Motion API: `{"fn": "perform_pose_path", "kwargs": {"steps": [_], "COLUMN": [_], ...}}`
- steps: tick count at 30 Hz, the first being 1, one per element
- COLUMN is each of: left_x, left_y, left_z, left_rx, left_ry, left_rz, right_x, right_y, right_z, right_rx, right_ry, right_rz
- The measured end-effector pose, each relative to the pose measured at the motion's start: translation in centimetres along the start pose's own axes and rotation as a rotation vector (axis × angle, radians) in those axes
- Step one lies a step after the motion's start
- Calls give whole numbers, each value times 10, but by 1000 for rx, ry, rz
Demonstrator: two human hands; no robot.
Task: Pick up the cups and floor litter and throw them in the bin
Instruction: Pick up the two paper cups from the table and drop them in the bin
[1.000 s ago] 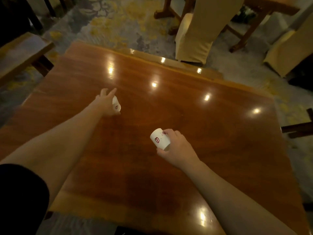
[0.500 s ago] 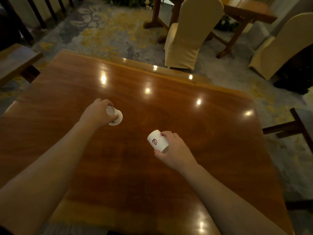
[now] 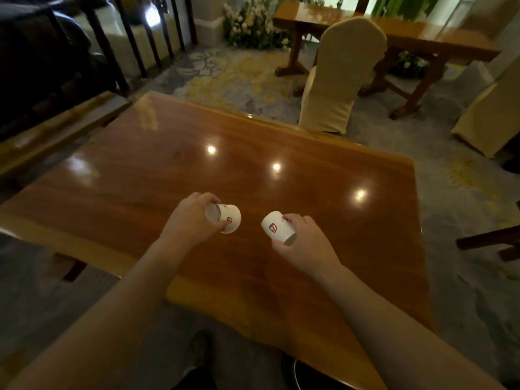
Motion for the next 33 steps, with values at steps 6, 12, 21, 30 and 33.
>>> {"fn": "perform_pose_path", "kwargs": {"steps": [6, 12, 21, 30, 33], "left_x": [-40, -47, -16, 4, -3], "left_y": [-11, -20, -24, 10, 28], "left_z": [97, 173, 295, 409, 428], "left_rx": [-26, -11, -2, 178, 220], "left_ry": [-18, -51, -43, -128, -170], "left_rz": [63, 43, 145, 211, 222], "right_x": [-31, -43, -27, -57, -78], "right_y": [-33, -44, -30, -5, -5], "right_z": [69, 141, 283, 413, 433], "right_rx": [-2, -22, -6, 33, 23], "right_ry": [-8, 15, 106, 350, 389], "right_rz": [-8, -7, -61, -172, -198]}}
Point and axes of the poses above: each hand's wrist, its own z-axis away from the middle knuckle, its own y-axis out of the palm, x = y × z, the point moved 3 cm from there along -z, towards the middle knuckle, and after that the axes turned 7 degrees about -x, right-handed, at the moved point
